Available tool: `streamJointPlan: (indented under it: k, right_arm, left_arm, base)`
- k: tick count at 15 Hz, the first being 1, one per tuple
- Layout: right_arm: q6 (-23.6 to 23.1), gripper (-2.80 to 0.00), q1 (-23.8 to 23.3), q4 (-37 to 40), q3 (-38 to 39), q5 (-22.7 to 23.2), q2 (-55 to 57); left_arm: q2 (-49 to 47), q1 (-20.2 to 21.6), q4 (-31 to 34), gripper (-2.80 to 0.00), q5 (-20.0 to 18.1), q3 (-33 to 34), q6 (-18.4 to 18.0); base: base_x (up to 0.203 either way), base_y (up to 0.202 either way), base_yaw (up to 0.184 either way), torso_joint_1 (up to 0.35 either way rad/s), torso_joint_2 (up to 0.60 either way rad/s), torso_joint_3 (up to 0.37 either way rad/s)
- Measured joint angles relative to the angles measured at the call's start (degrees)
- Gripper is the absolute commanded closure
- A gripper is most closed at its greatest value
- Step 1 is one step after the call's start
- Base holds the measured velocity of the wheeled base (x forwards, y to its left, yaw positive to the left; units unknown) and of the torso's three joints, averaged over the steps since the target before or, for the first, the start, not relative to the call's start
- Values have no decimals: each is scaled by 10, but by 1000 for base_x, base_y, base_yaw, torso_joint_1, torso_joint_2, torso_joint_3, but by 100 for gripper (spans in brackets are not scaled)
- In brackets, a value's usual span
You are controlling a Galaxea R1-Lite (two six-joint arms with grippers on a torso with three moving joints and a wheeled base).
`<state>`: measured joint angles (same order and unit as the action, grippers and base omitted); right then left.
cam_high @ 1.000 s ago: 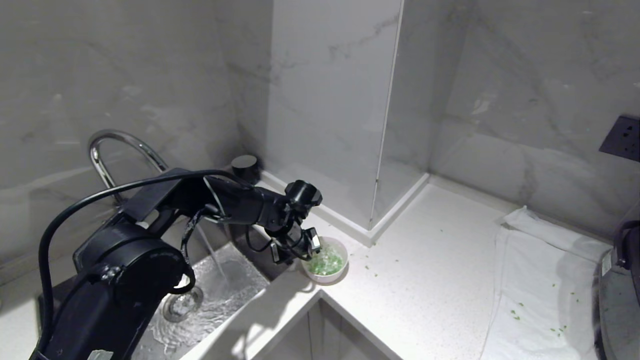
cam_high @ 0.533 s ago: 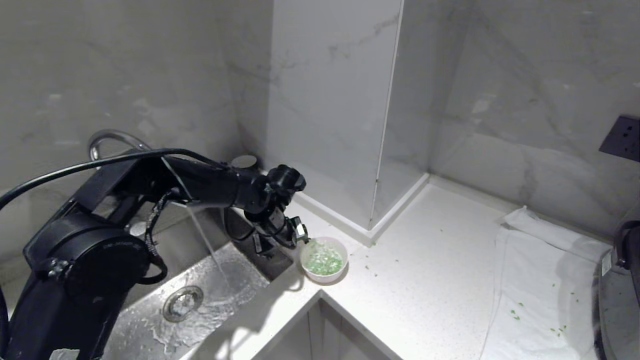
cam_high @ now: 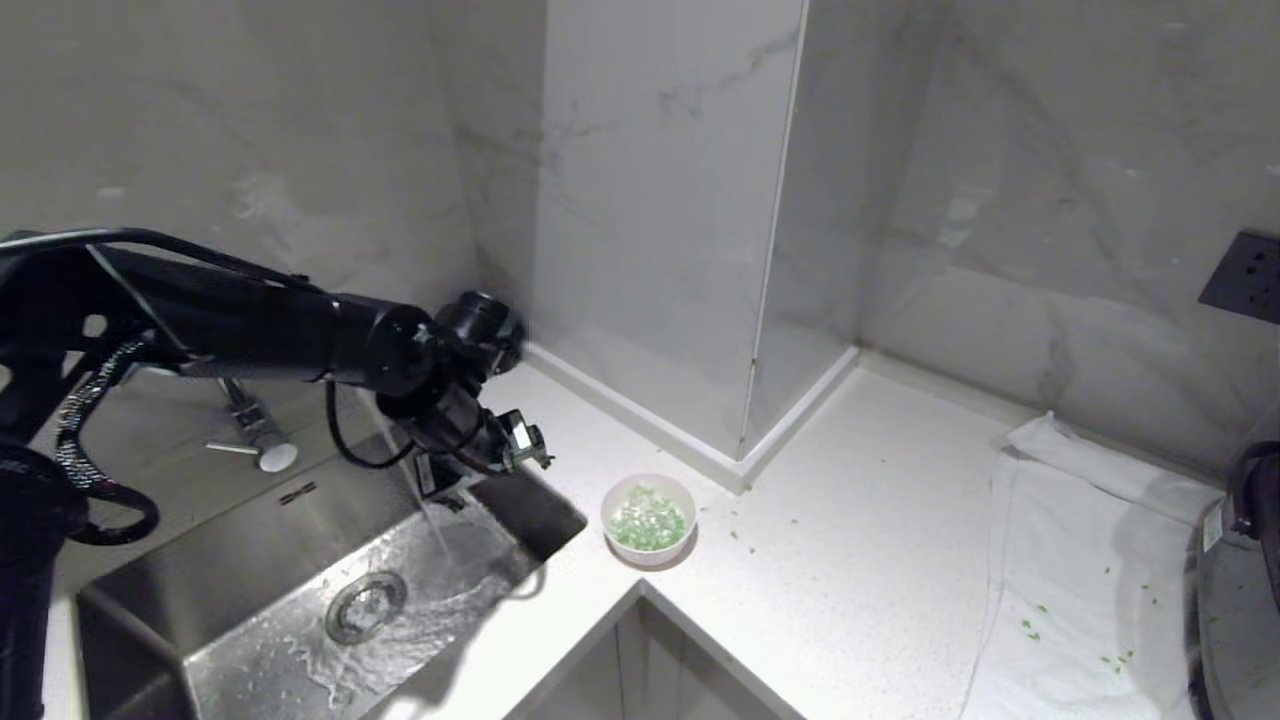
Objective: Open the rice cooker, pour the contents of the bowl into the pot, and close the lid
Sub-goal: Turn off the tap
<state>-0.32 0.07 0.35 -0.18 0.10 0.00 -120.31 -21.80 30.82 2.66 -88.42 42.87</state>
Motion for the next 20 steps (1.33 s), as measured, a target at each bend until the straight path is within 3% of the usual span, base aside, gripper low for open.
streamJointPlan:
  k: [4,7,10,15,20]
  right_arm:
    - [0,0,0,0,0,0,0]
    - [0,0,0,0,0,0,0]
    - [0,0,0,0,0,0,0]
    - [0,0,0,0,0,0,0]
    - [0,0,0,0,0,0,0]
  left_arm:
    - [77,59,-61,-280,4,127,1]
    - [115,141,-96,-280,1,189,-2]
    - [135,230,-137,-280,-3,229,-35]
    - [118,351,-208,-280,-12,237,-88]
    - [70,406,-248,-280,-8,195,-112]
  base:
    - [0,0,0,0,0,0]
    - [0,0,0,0,0,0]
    - [0,0,0,0,0,0]
    - [0,0,0,0,0,0]
    - [0,0,0,0,0,0]
